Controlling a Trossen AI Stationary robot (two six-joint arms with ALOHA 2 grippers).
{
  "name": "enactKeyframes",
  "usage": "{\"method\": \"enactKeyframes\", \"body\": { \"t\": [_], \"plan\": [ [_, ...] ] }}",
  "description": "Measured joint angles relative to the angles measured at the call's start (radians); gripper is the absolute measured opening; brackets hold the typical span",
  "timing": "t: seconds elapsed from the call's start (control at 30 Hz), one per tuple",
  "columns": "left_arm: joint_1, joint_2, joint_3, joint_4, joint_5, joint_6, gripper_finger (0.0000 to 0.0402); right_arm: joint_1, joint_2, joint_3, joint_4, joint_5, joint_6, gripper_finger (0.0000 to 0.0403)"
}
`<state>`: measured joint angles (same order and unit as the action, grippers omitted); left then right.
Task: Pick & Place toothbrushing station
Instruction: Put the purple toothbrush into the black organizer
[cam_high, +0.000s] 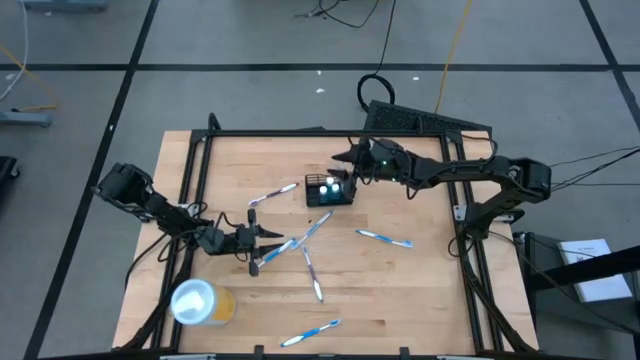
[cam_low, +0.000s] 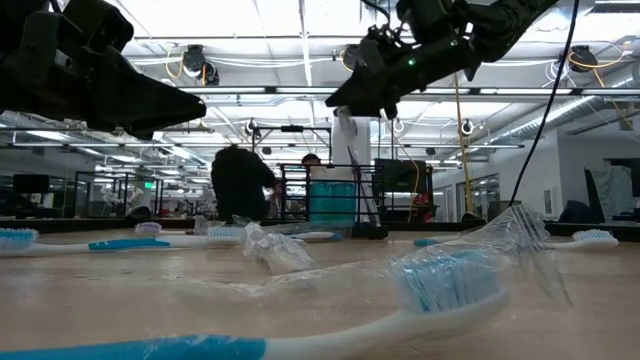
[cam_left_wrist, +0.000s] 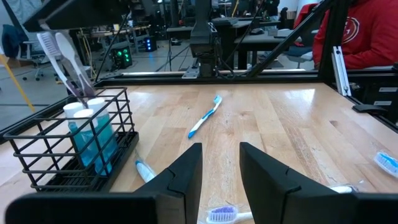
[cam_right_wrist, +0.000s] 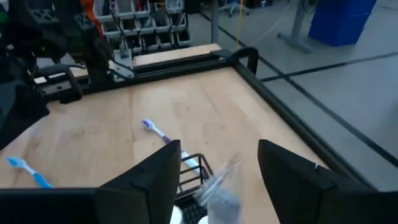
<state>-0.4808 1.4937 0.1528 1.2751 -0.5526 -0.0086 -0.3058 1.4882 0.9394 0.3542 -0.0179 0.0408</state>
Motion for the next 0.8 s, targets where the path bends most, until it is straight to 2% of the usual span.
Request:
{"method": "enactKeyframes", "body": {
  "t": [0.3,0.4,0.63,0.8],
  "plan": [
    [0.000,0.000,0.000,-0.011,0.000,0.000,0.0113,0.029,-0.051,0.002,0.007,0.065,-0.062,0.0208],
    [0.000,0.000,0.000,-0.017,0.000,-0.002,0.0113,0.061,-0.100,0.000,-0.048,0.089,-0.073,0.0208],
    [0.000,0.000,0.000,-0.041,0.000,-0.035,0.0113,0.244,-0.177,0.001,-0.257,0.108,0.003,0.0208],
    [0.016,0.000,0.032,-0.068,0.026,-0.201,0.0113,0.413,-0.184,0.000,-0.430,0.264,0.079,0.0208]
  ]
}}
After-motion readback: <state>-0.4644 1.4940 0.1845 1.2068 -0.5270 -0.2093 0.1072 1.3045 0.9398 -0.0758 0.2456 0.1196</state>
